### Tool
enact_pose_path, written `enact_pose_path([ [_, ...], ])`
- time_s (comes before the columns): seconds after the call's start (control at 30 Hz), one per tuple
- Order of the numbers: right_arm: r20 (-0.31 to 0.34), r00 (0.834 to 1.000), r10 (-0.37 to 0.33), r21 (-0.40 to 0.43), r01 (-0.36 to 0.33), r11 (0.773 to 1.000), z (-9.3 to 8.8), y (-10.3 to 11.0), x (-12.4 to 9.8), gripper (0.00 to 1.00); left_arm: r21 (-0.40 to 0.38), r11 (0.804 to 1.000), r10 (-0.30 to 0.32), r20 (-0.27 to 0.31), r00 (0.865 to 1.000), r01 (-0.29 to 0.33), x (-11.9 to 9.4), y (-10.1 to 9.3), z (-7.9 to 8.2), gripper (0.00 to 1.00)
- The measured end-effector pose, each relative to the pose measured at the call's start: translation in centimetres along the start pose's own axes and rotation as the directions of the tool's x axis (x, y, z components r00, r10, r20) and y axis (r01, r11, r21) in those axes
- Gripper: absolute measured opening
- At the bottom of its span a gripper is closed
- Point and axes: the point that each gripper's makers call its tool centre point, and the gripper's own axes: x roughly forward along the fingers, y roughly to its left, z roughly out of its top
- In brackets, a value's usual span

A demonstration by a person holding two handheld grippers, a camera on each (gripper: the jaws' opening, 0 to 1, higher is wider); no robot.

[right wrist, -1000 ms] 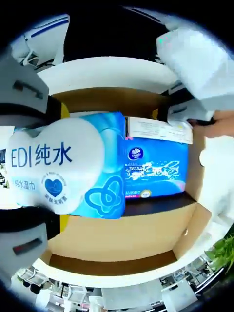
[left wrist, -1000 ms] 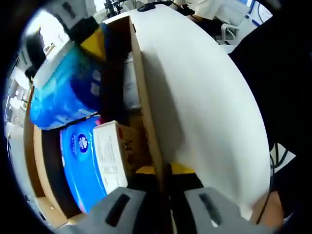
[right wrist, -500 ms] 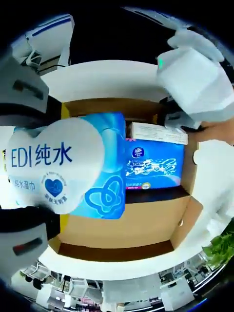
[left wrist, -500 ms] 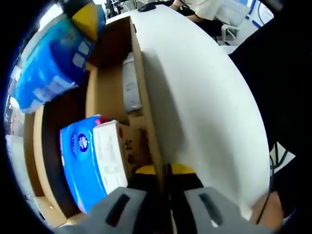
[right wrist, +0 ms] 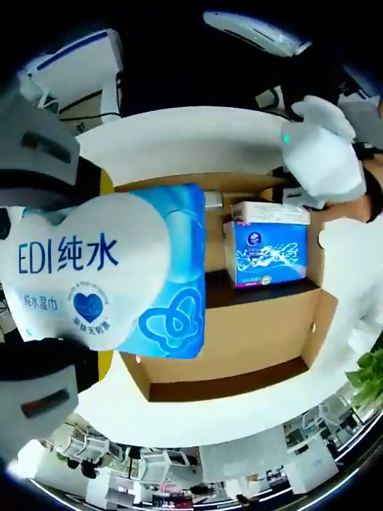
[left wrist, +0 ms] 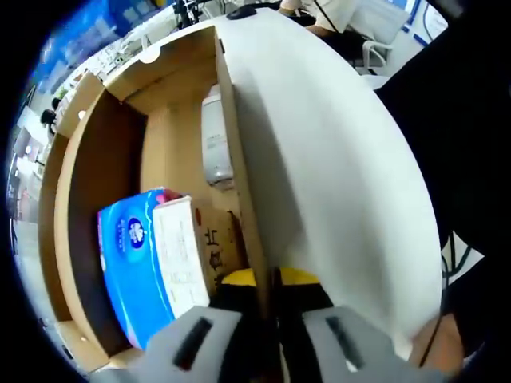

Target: Operate the shoe box by opening the lid, removing the specified soft item, and placing it in the target area until the item is outside and the box remains undamaged.

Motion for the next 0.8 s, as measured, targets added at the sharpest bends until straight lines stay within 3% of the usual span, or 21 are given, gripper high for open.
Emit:
enact_pose_path([
  [0.1,-0.025,0.999,-0.033,-0.007,0.032,0.999,-1.5,-0.5,-0.2,0.64,0.0,1.0,-0.002,0.0,1.0,0.002,0.0,0.0,0.0,0.04],
  [0.43,-0.038,0.999,-0.03,0.072,0.033,0.997,-6.2,-0.9,-0.5,0.64,-0.003,1.0,0.001,-0.002,1.0,-0.001,0.0,-0.1,0.1,0.04],
  [0.8,-0.091,0.995,-0.03,0.087,0.038,0.995,-11.0,-1.1,0.4,0.64,-0.007,1.0,0.002,-0.008,1.0,-0.002,0.1,-0.1,0.1,0.04],
])
